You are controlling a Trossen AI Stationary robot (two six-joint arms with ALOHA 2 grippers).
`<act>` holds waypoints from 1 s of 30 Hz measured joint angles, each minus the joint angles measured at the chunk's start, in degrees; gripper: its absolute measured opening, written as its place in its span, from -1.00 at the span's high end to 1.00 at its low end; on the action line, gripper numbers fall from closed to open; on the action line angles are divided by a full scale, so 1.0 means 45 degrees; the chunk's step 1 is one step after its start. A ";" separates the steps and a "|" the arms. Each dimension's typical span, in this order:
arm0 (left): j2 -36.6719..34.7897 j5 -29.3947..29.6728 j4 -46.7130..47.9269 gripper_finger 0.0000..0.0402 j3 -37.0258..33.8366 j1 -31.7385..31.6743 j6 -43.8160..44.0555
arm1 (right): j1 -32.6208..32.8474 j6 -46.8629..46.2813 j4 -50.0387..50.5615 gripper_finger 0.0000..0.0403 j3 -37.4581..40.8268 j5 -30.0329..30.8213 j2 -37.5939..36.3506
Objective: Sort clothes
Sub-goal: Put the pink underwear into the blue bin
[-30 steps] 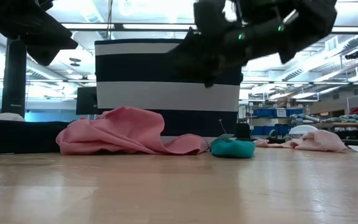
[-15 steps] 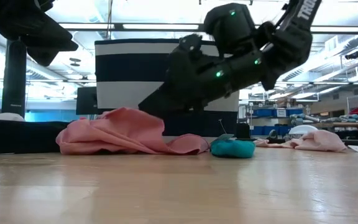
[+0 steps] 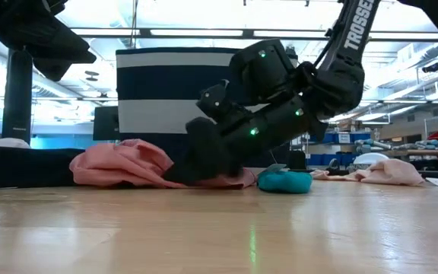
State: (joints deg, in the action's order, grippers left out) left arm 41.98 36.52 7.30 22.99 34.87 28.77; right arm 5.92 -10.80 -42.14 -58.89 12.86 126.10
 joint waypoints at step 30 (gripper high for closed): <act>0.0002 0.0028 -0.0023 0.42 -0.0003 0.0000 -0.0199 | 0.0814 0.1615 0.5188 0.96 -0.0860 0.0821 -0.5767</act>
State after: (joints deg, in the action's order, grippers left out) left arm 41.99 36.64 7.20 22.98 34.87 27.88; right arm 9.58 -3.53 -18.79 -62.76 16.55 100.15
